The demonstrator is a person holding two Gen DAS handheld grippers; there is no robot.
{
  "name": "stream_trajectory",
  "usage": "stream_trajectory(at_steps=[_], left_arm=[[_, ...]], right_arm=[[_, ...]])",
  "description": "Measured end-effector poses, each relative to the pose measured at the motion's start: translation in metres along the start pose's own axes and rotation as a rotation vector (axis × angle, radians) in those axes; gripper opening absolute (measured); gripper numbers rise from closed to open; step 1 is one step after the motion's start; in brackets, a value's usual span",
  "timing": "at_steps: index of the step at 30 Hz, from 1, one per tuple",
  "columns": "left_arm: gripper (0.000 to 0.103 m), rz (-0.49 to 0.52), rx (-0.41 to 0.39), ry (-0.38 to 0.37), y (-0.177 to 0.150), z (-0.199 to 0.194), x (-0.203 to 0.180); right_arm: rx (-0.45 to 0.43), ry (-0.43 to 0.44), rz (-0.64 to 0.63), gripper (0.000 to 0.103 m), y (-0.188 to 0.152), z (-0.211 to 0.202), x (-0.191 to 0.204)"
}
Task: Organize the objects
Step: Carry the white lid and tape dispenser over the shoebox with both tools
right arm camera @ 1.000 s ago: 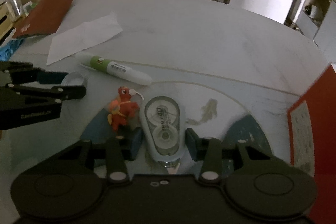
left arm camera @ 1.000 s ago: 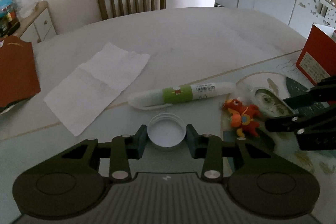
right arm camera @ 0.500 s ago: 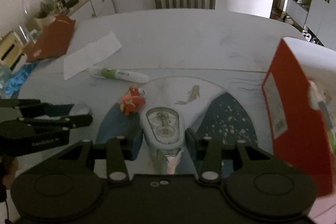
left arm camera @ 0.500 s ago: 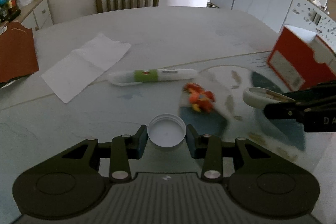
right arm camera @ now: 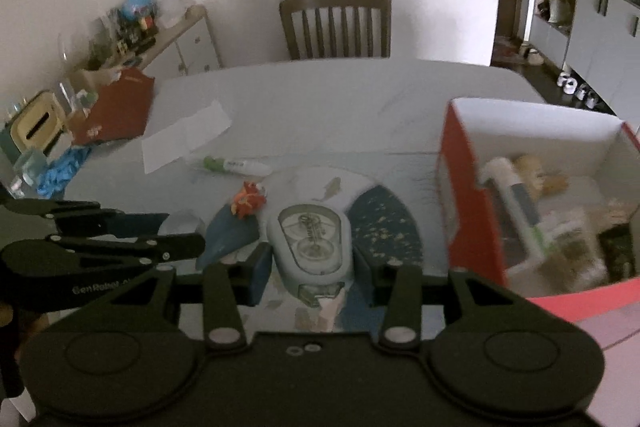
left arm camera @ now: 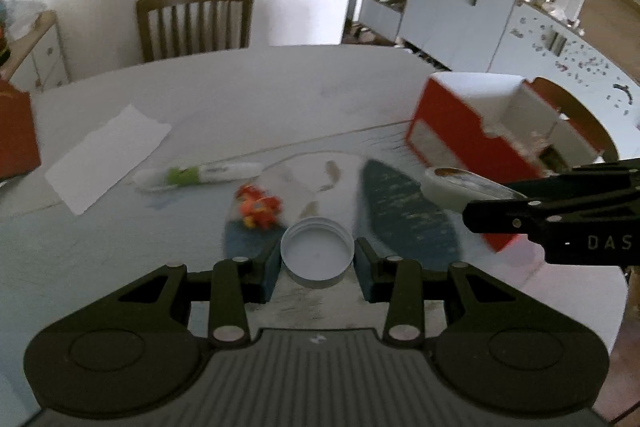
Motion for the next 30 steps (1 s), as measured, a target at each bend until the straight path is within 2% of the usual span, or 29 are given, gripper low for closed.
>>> stream_trajectory(at_steps=[14, 30], left_arm=[[0.038, 0.073, -0.048, -0.063, 0.027, -0.005, -0.091], [0.038, 0.159, -0.039, -0.110, 0.059, 0.050, -0.185]], right_arm=[[-0.087, -0.018, 0.054, 0.043, -0.004, -0.053, -0.067], [-0.114, -0.103, 0.111, 0.043, -0.010, -0.066, -0.172]])
Point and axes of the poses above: each gripper's, at about its wrist camera, not at the fingertips, and z roughly the way its jaws point, x to its left, y to its top, the point moved 4 cm from there along z, roughly the way its jaws point, and after that the axes turned 7 degrees about -y, right-handed, at the moved point
